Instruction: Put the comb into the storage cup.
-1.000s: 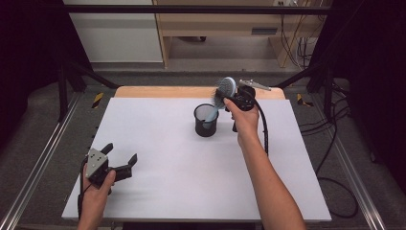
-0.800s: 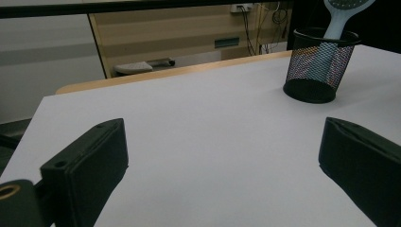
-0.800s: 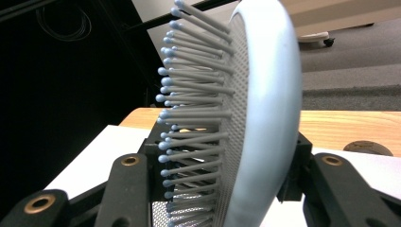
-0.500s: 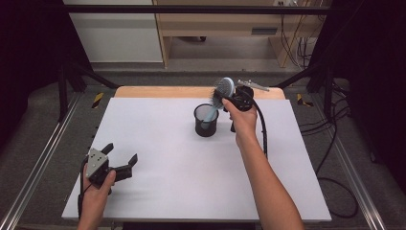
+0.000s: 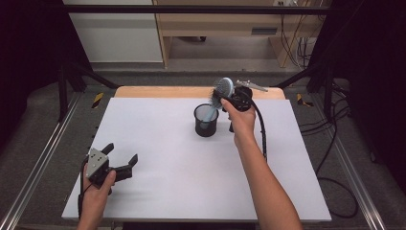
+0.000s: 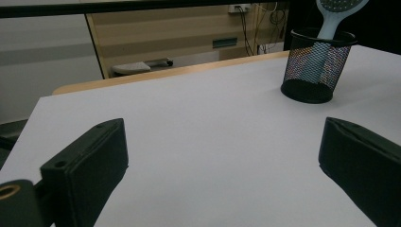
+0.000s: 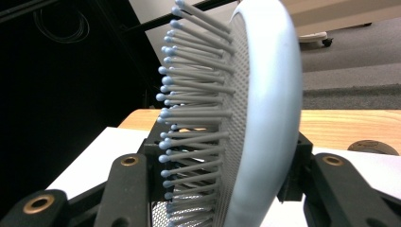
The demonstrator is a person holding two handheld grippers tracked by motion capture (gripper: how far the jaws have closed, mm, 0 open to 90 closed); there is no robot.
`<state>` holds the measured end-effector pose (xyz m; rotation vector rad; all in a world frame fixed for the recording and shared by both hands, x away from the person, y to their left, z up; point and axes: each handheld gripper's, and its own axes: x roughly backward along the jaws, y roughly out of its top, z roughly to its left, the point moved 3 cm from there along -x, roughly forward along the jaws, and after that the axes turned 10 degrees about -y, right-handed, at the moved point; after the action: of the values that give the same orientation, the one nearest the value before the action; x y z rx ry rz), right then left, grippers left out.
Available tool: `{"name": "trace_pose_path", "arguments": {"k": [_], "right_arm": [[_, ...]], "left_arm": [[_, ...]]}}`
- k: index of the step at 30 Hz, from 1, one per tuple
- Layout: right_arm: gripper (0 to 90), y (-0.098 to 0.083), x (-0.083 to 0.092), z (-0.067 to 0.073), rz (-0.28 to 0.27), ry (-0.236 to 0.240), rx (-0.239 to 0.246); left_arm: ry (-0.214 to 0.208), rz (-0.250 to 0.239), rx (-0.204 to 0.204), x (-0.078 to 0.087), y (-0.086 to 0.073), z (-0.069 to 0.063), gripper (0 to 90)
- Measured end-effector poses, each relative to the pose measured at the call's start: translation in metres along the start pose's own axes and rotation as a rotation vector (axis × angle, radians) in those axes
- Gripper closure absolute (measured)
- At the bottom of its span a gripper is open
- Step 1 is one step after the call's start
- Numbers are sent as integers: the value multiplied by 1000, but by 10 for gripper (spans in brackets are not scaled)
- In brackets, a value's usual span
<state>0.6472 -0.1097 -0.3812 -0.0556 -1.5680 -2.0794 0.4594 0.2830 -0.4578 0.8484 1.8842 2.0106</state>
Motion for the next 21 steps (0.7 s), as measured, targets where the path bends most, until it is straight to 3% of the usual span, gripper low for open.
{"name": "trace_pose_path", "arguments": {"k": [21], "right_arm": [[510,-6,-4,5,11,17,-9]], "left_arm": [[-6,4,-8,-1,0,-1,21]]}}
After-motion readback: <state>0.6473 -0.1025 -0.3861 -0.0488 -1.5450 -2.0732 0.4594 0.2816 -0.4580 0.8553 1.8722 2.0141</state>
